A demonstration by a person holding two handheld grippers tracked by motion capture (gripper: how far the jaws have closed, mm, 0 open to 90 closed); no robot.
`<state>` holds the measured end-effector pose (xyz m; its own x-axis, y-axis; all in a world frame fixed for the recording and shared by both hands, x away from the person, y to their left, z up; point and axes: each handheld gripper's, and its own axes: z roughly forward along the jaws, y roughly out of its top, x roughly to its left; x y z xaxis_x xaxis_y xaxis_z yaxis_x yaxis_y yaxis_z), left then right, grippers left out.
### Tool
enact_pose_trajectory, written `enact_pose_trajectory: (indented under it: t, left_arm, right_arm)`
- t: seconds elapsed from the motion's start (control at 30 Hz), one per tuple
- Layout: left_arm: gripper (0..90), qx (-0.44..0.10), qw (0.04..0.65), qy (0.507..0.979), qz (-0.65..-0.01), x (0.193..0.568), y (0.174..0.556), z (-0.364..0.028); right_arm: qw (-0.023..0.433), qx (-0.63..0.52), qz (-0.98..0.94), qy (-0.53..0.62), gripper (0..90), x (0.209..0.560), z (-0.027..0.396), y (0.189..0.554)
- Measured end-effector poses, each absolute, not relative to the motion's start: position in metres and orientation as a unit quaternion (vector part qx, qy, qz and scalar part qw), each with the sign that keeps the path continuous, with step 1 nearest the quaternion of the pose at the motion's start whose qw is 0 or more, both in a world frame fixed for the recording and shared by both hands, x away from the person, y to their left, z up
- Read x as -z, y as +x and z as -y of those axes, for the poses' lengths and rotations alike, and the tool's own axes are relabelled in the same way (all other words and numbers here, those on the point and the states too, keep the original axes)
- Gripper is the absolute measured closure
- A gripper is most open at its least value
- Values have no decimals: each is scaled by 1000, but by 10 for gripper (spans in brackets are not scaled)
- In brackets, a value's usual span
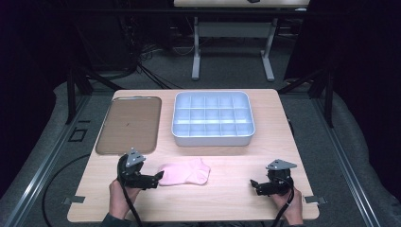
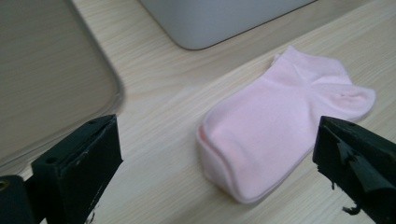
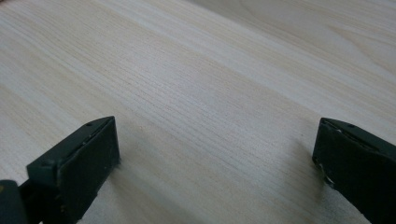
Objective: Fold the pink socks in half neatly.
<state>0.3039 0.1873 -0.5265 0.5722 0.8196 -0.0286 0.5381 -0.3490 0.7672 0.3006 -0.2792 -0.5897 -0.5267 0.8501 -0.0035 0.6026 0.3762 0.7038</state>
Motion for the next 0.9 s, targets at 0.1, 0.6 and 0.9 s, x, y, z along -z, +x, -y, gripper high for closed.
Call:
enact_pose_trajectory:
  t: [0.1,0.6,0.9]
  left_arm:
    - [2,-174,384,809,-410,526,307,-173]
    - [0,-133,371,842,-369,535,314,-118]
    - [92,-128,338,850,-384,552,324,-106]
  right_arm:
    - [186,-333,-808,449,0,590,279,301]
    - [189,-338,-804,451,0,591,278,300]
    - [190,-338,-804,451,0,591,278,300]
